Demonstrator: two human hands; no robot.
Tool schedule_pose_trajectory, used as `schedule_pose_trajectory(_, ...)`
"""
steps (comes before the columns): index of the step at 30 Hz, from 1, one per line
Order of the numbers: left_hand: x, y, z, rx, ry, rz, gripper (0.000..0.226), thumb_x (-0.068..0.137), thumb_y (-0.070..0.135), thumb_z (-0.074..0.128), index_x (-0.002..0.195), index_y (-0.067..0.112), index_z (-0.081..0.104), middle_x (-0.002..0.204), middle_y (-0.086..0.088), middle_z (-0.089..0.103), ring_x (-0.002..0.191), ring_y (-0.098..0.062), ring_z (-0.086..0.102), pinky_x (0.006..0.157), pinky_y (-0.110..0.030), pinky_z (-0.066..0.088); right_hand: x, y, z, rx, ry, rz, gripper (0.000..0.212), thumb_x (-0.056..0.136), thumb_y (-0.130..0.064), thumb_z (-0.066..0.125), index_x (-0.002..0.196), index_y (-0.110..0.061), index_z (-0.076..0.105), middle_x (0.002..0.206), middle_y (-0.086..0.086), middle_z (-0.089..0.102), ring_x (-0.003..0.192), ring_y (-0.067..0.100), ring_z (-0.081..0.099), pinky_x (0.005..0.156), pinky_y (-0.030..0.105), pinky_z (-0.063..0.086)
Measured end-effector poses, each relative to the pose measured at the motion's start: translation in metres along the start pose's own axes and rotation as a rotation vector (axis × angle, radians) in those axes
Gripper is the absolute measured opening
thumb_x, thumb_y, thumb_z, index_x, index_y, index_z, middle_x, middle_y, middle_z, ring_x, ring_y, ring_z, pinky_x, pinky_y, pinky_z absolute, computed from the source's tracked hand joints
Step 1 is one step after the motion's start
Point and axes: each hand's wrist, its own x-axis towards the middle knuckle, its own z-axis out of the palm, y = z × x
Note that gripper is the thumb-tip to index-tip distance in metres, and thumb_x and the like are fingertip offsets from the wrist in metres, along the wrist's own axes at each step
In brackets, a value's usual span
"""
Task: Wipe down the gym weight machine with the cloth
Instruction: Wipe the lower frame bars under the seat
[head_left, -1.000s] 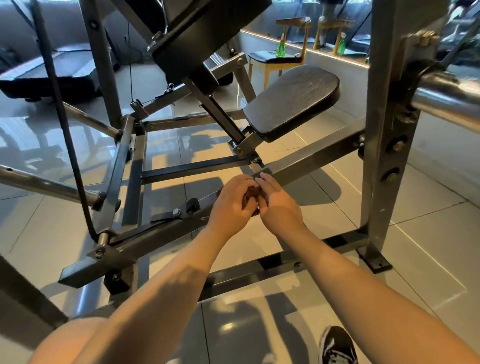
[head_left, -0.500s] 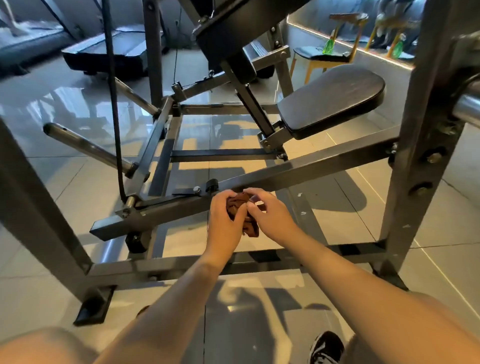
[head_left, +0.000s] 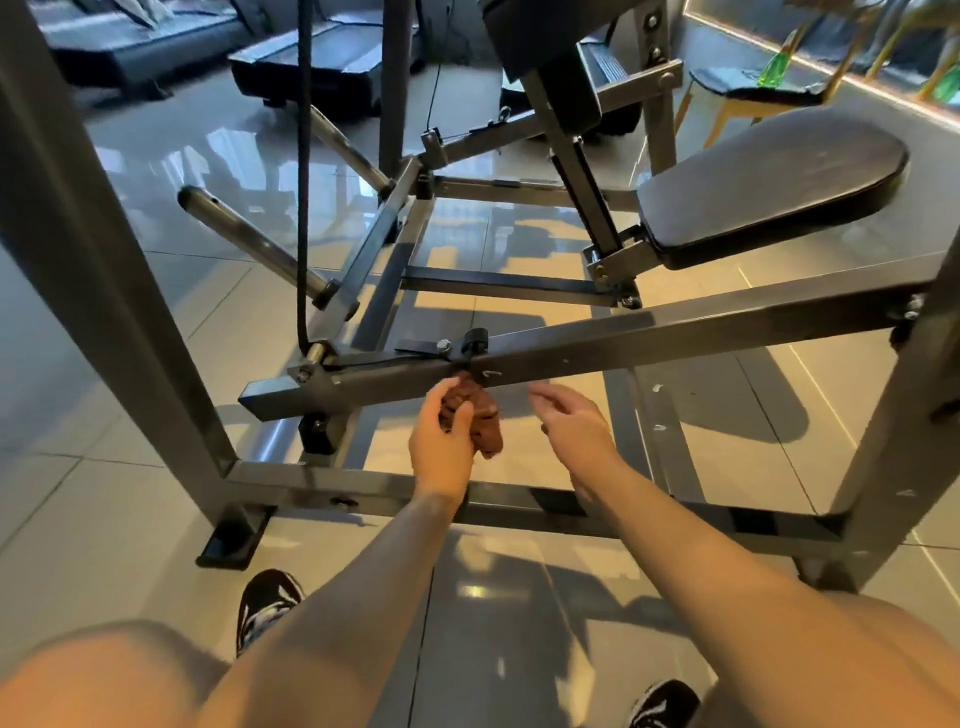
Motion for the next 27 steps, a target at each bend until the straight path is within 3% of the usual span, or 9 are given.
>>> schedule_pose_trajectory(2, 0.009, -0.002, 0.003, -0.012, 0.111, -0.033, 0.039, 0.103, 0.026, 0.055, 0.140, 0.040, 0.050, 0.138, 0.007, 0.055, 0.129, -0.015, 0.052, 0.109, -0.047, 0.048, 0.004, 0.000, -0.003, 0.121, 0.145, 0.057, 0.021, 0.104, -0.024, 0.056, 0.124, -0.030, 0.061, 0.124, -0.007, 0.058, 0.121, 0.021, 0.055, 0.105, 0.037, 0.050)
schedule_pose_trajectory(6, 0.012, 0.003, 0.023, -0.093, 0.161, -0.038, 0.040, 0.101, 0.024, 0.059, 0.135, 0.044, 0.050, 0.138, 0.005, 0.049, 0.130, -0.018, 0.050, 0.102, -0.034, 0.049, 0.007, -0.003, -0.005, 0.175, 0.111, -0.016, 0.027, 0.103, -0.025, 0.058, 0.129, -0.033, 0.053, 0.134, -0.005, 0.054, 0.123, 0.016, 0.053, 0.106, 0.037, 0.049)
schedule_pose_trajectory(8, 0.010, 0.008, 0.038, -0.119, 0.118, -0.003, 0.039, 0.099, 0.022, 0.063, 0.125, 0.050, 0.053, 0.134, 0.007, 0.049, 0.126, -0.015, 0.052, 0.103, -0.040, 0.052, 0.005, -0.004, -0.008, 0.181, 0.059, -0.060, 0.027, 0.104, -0.024, 0.057, 0.130, -0.032, 0.055, 0.134, -0.006, 0.055, 0.124, 0.012, 0.053, 0.103, 0.034, 0.050)
schedule_pose_trajectory(12, -0.004, 0.023, 0.067, 0.067, -0.078, 0.189, 0.034, 0.099, 0.014, 0.063, 0.128, 0.031, 0.060, 0.124, 0.006, 0.048, 0.112, 0.001, 0.053, 0.093, -0.010, 0.047, 0.003, -0.003, -0.017, 0.203, 0.037, -0.066, 0.026, 0.106, -0.022, 0.053, 0.132, -0.026, 0.055, 0.116, -0.008, 0.062, 0.103, 0.009, 0.062, 0.070, 0.020, 0.057)
schedule_pose_trajectory(15, 0.000, 0.027, 0.068, 0.087, -0.101, 0.192, 0.030, 0.098, 0.013, 0.064, 0.124, 0.030, 0.062, 0.123, 0.006, 0.048, 0.114, -0.005, 0.055, 0.093, -0.011, 0.049, 0.001, -0.006, -0.015, 0.177, 0.039, -0.049, 0.026, 0.107, -0.023, 0.051, 0.132, -0.025, 0.056, 0.113, -0.013, 0.062, 0.101, 0.005, 0.060, 0.064, 0.011, 0.052)
schedule_pose_trajectory(18, 0.009, 0.015, 0.049, 0.079, 0.000, 0.113, 0.029, 0.098, 0.014, 0.064, 0.120, 0.033, 0.060, 0.124, 0.004, 0.048, 0.114, -0.008, 0.054, 0.099, -0.020, 0.050, -0.003, -0.010, -0.012, 0.123, 0.022, -0.033, 0.029, 0.107, -0.025, 0.050, 0.136, -0.030, 0.054, 0.121, -0.017, 0.056, 0.105, 0.000, 0.054, 0.072, 0.003, 0.043)
schedule_pose_trajectory(22, 0.014, 0.006, 0.038, 0.007, 0.166, 0.023, 0.025, 0.098, 0.017, 0.064, 0.119, 0.030, 0.058, 0.124, 0.001, 0.047, 0.113, -0.011, 0.054, 0.100, -0.028, 0.051, -0.004, -0.011, -0.013, 0.088, 0.027, -0.012, 0.032, 0.107, -0.025, 0.051, 0.138, -0.031, 0.052, 0.131, -0.016, 0.048, 0.121, 0.004, 0.043, 0.092, 0.021, 0.038)
schedule_pose_trajectory(25, 0.009, 0.015, 0.058, -0.009, 0.080, 0.064, 0.024, 0.097, 0.016, 0.066, 0.116, 0.030, 0.059, 0.120, 0.003, 0.047, 0.113, -0.012, 0.056, 0.094, -0.024, 0.053, -0.003, -0.008, -0.014, 0.097, 0.026, -0.003, 0.031, 0.107, -0.026, 0.050, 0.137, -0.031, 0.053, 0.127, -0.015, 0.054, 0.116, 0.005, 0.050, 0.084, 0.014, 0.042)
schedule_pose_trajectory(27, 0.005, 0.019, 0.068, 0.016, -0.032, 0.135, 0.024, 0.096, 0.015, 0.067, 0.115, 0.028, 0.062, 0.118, 0.006, 0.048, 0.110, -0.010, 0.057, 0.090, -0.024, 0.056, -0.003, -0.006, -0.012, 0.122, 0.022, 0.000, 0.028, 0.107, -0.025, 0.051, 0.133, -0.032, 0.055, 0.123, -0.011, 0.060, 0.115, 0.009, 0.057, 0.084, 0.017, 0.051)
